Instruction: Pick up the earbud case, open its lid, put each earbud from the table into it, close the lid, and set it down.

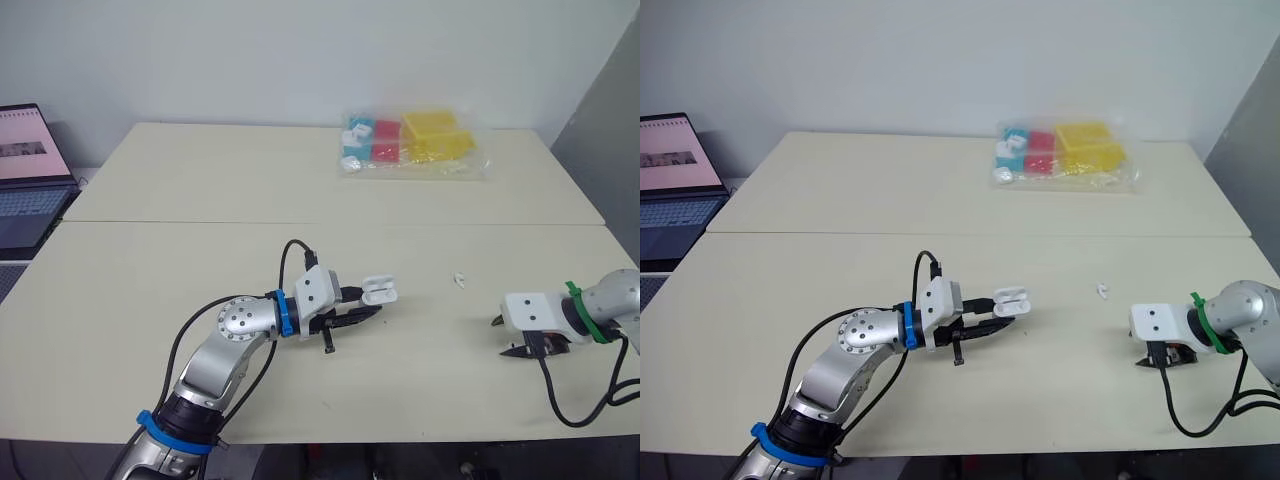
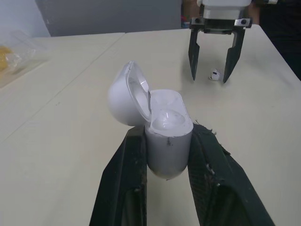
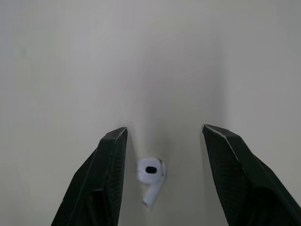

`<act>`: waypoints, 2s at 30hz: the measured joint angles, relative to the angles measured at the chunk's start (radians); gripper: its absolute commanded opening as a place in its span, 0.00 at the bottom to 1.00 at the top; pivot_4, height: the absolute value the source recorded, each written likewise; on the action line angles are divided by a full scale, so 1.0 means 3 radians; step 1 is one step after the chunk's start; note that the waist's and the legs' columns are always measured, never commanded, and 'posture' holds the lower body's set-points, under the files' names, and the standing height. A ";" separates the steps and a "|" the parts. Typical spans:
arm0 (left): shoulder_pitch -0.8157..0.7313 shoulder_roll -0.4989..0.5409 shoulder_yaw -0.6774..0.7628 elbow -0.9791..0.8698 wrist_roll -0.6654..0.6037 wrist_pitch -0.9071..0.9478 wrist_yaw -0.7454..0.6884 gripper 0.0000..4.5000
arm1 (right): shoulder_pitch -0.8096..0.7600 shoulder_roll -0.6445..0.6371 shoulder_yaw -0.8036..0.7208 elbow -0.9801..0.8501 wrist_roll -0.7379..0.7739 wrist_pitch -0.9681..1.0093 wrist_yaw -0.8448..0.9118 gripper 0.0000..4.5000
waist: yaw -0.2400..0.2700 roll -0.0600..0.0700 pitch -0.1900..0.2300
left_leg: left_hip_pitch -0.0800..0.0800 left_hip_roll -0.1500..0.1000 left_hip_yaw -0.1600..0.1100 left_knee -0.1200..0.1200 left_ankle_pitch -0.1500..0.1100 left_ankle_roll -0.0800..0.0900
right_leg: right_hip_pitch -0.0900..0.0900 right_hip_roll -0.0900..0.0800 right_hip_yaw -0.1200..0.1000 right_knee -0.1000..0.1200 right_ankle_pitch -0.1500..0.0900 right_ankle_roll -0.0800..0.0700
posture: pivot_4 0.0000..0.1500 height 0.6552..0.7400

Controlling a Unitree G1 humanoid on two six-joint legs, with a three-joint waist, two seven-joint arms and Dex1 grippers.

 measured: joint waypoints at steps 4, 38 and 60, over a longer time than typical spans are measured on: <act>0.0012 -0.0015 -0.0001 -0.0008 0.0000 0.0001 0.0038 0.18 | 0.0214 -0.0182 -0.0173 -0.0293 -0.0097 0.0602 -0.0169 0.58 | 0.0001 -0.0001 0.0000 | 0.0001 -0.0001 0.0002 0.0003 0.0000 0.0000 | 0.0001 -0.0003 0.0002 0.0000 0.0001 0.0001 | 1.00 1.00; 0.0093 -0.0105 -0.0105 -0.0034 0.0016 -0.0003 0.0152 0.18 | -0.0239 0.0076 0.0391 -0.0255 -0.0308 0.1266 -0.0203 0.09 | -0.0014 -0.0005 -0.0002 | 0.0010 0.0000 0.0001 0.0004 0.0000 0.0000 | 0.0006 0.0001 0.0001 0.0003 0.0001 0.0001 | 1.00 1.00; -0.0262 -0.0372 0.0235 0.0094 -0.0376 0.0455 0.0390 0.18 | -0.0705 0.1571 -0.1106 -0.1746 0.1741 0.2154 -0.1231 0.09 | -0.0008 -0.0007 0.0002 | -0.0005 -0.0001 -0.0006 0.0005 0.0000 0.0000 | 0.0002 0.0001 -0.0002 0.0000 0.0001 0.0002 | 1.00 1.00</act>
